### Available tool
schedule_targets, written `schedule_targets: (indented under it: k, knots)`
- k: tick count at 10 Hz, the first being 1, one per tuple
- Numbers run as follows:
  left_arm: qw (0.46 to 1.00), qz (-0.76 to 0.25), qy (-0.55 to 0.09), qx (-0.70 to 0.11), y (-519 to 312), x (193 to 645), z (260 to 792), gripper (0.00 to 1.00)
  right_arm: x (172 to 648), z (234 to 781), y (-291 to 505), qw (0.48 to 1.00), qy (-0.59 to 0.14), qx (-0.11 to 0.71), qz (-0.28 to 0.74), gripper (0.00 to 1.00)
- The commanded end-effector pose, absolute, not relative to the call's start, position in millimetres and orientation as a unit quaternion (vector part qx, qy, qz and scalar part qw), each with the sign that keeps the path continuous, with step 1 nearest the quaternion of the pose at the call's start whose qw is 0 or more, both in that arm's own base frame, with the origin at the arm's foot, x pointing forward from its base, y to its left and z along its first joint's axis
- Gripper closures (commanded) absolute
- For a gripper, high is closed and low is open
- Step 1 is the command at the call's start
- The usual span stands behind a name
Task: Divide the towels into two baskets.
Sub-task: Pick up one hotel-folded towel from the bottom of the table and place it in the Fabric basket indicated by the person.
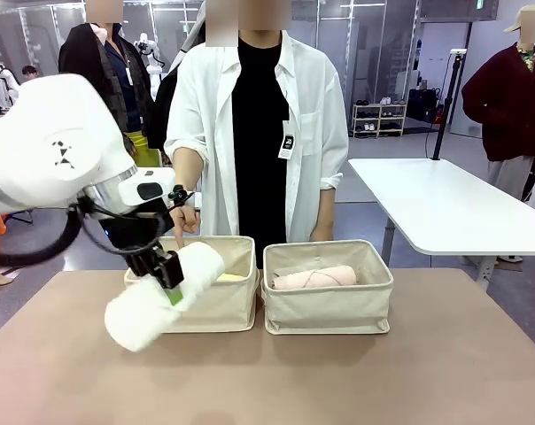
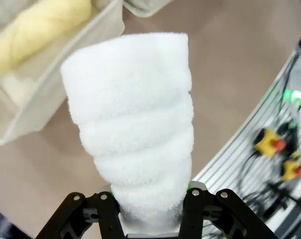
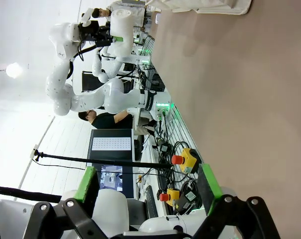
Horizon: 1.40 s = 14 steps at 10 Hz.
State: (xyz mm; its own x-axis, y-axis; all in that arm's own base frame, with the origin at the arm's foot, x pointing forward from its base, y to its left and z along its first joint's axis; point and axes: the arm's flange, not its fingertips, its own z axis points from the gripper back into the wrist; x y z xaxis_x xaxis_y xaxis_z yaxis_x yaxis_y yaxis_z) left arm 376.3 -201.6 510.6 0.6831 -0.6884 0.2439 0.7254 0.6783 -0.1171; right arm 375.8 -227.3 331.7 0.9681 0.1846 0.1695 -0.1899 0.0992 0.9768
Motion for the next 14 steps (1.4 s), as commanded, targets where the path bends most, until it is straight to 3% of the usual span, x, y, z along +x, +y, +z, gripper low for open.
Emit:
schedule_targets:
  k: [1,2,3,6,9,11,14]
  knots:
    - [0.830,-0.539,-0.134,-0.046,-199,397,525,0.59,372,333,-224,0.745,-0.009,0.655,0.123,0.00]
    - [0.751,-0.637,-0.172,-0.001,-200,397,532,0.59,372,333,-224,0.745,-0.009,0.655,0.123,0.00]
    - [0.713,-0.682,-0.164,0.009,-200,396,534,0.59,372,333,-224,0.745,-0.009,0.655,0.123,0.00]
    - [0.752,-0.648,-0.121,0.012,-207,395,537,0.59,372,333,-224,0.745,-0.009,0.655,0.123,0.00]
    - [0.737,-0.664,-0.126,0.014,-205,396,538,0.59,372,333,-224,0.745,-0.009,0.655,0.123,0.00]
    - [0.718,-0.680,-0.137,0.053,-218,458,555,0.59,372,333,-224,0.745,-0.009,0.655,0.123,0.00]
    - [0.711,-0.697,-0.075,0.050,-231,560,528,0.59,372,333,-224,0.745,-0.009,0.655,0.123,0.00]
